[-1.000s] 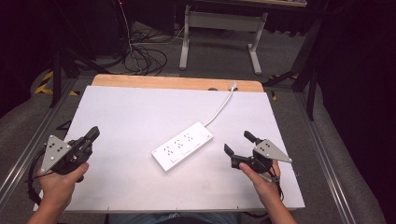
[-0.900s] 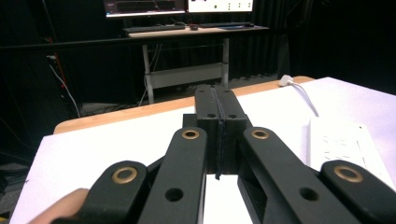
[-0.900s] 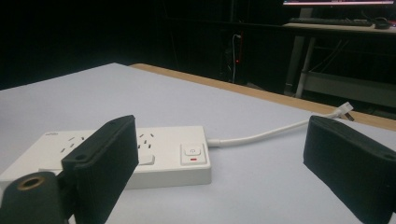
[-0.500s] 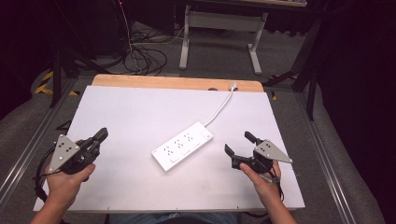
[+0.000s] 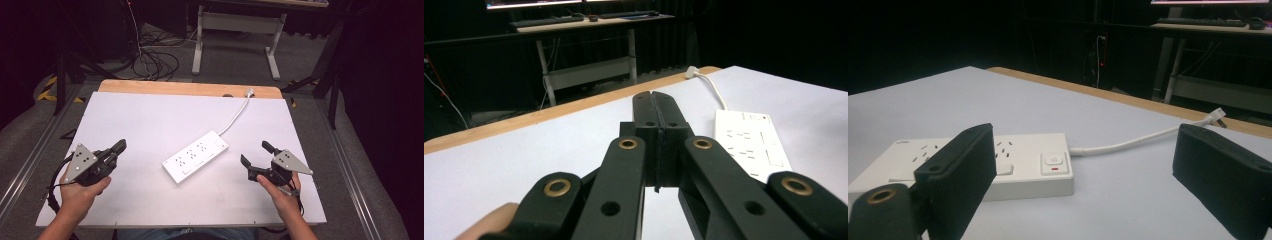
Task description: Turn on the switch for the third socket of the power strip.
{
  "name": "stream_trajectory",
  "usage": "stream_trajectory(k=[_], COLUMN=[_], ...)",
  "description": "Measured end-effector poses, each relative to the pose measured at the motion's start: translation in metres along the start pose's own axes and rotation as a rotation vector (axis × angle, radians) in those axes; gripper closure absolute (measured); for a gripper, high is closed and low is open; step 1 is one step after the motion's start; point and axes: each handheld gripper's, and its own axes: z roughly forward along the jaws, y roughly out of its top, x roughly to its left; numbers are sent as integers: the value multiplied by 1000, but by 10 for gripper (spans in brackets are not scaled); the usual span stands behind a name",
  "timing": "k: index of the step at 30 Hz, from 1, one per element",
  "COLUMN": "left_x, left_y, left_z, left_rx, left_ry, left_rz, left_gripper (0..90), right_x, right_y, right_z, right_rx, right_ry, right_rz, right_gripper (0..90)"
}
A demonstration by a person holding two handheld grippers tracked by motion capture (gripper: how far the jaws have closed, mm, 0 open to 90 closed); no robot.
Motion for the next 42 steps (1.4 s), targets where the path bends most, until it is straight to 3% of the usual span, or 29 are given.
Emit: stream_trajectory(k=[10, 23, 35, 37, 42], left_x=[-4, -16, -24, -26, -29], left_y=[0, -1, -1, -2, -3], left_z=[4, 14, 22, 25, 26], left_rx=[12, 29, 38, 49, 51], left_ry=[-32, -89, -131, -143, -136], left_rz=[-2, 35, 39, 56, 59], left_gripper=[899, 899, 900, 899, 899], right_x=[0, -1, -1, -1, -1], right_y=[0, 0, -1, -1, -1], right_z=[0, 0, 1, 1, 1], right_rx=[2, 1, 5, 7, 5], right_ry=[1, 0, 0, 1, -2], right_rz=[-4, 0, 5, 3, 5], right_gripper=[106, 107, 107, 107, 107])
